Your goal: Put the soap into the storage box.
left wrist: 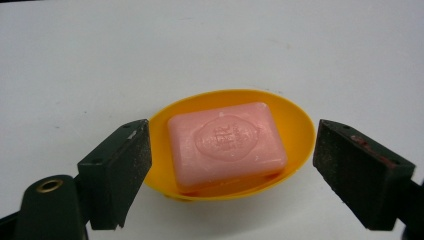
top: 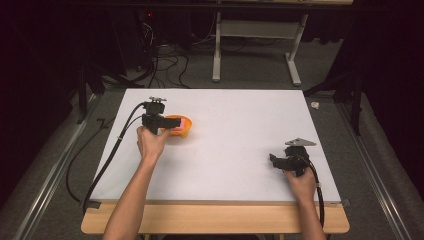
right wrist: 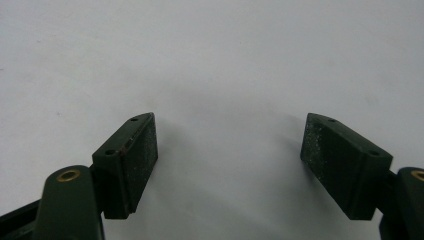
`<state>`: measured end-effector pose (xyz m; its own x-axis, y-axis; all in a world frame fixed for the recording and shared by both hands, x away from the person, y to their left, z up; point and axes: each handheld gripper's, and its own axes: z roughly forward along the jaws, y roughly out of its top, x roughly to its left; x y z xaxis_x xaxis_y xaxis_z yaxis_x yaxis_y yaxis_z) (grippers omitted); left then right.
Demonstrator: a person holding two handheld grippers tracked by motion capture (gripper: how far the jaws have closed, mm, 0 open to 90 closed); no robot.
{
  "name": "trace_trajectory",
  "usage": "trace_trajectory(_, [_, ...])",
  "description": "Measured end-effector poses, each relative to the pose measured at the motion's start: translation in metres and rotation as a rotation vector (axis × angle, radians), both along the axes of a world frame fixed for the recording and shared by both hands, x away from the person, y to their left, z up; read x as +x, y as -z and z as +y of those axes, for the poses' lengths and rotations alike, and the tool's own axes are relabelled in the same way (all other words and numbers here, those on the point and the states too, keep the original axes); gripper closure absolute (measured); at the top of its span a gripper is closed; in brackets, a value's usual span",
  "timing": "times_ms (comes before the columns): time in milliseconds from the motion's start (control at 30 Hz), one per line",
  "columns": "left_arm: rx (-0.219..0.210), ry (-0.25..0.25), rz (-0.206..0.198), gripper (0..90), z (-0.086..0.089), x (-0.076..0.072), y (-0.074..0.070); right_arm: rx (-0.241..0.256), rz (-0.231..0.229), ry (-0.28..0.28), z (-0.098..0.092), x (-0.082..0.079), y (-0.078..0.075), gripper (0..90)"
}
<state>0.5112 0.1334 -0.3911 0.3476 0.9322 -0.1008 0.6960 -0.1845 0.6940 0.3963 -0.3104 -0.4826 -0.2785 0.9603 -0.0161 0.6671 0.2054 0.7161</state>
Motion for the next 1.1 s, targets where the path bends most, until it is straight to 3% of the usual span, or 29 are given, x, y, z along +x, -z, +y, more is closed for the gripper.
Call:
trace_trajectory(400, [-0.037, 0.005, -0.027, 15.8, 0.013, -0.011, -0.006, -0.001, 0.000, 0.000, 0.000, 0.000, 0.000, 23.3])
trace_trajectory(700, [-0.024, 0.017, -0.056, 15.8, 0.019, -0.020, -0.012, -0.002, 0.000, -0.001, 0.000, 0.000, 0.000, 23.2])
trace_trajectory(1100, [-0.041, 0.024, -0.084, 16.0, 0.030, -0.035, -0.016, -0.002, 0.000, -0.001, 0.000, 0.000, 0.000, 23.3])
